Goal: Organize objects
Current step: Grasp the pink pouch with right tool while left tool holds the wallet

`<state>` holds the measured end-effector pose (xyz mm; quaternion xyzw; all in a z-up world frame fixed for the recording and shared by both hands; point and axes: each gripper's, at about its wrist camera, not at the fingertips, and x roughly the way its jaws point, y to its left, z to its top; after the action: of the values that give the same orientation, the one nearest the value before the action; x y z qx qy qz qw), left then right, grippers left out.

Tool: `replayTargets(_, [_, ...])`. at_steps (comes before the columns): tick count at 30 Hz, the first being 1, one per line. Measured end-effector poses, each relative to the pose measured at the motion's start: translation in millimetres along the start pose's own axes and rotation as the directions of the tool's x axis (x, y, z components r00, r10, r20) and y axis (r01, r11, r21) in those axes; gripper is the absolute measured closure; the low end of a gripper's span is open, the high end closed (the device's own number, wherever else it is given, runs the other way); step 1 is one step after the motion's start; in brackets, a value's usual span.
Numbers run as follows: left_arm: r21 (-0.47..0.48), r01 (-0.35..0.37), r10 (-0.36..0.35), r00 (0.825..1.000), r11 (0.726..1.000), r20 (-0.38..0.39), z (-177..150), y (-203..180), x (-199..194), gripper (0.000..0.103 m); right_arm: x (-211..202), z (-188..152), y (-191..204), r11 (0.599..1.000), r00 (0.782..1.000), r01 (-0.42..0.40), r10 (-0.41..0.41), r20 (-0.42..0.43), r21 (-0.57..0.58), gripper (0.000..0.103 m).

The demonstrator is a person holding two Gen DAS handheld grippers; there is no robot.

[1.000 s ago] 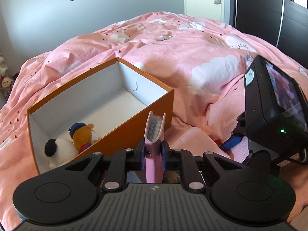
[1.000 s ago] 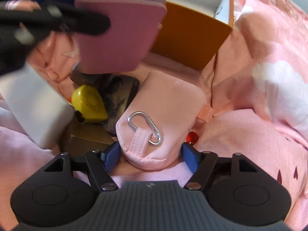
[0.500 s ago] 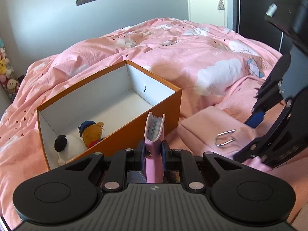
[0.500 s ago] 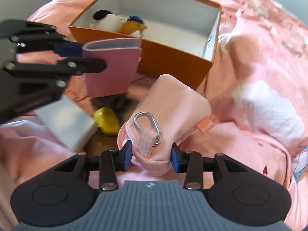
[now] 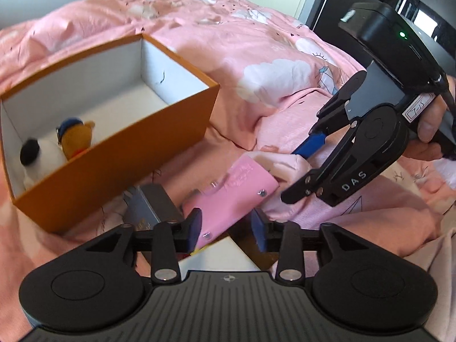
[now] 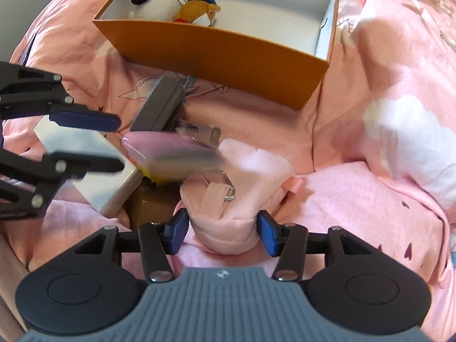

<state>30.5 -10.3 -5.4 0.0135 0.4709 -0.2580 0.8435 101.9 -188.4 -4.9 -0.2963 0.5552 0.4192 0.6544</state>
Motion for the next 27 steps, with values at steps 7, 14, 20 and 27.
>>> replayTargets(7, [-0.181,0.059,-0.060,0.998,0.982,0.004,4.9,23.3,-2.3,0.046,-10.5,6.7,-14.6,0.998,0.997,-0.015,0.010,0.081,0.056,0.052])
replayTargets(14, [-0.019,-0.104,0.104,0.994,0.994,-0.014,18.1,4.4,17.2,0.045,-9.5,26.8,-39.2,0.974,0.984,-0.048,0.009,0.176,0.222,0.052])
replayTargets(20, [0.086,-0.160,0.163,0.986,0.983,-0.022,26.4,-5.1,43.7,0.045,1.7,44.9,-50.0,0.957,0.965,-0.027,-0.051,0.258,0.290,0.051])
replayTargets(27, [0.214,-0.222,0.240,0.969,0.951,-0.058,24.6,-17.4,76.5,0.045,8.4,50.0,-64.3,0.944,0.943,-0.061,-0.052,0.328,0.324,0.047])
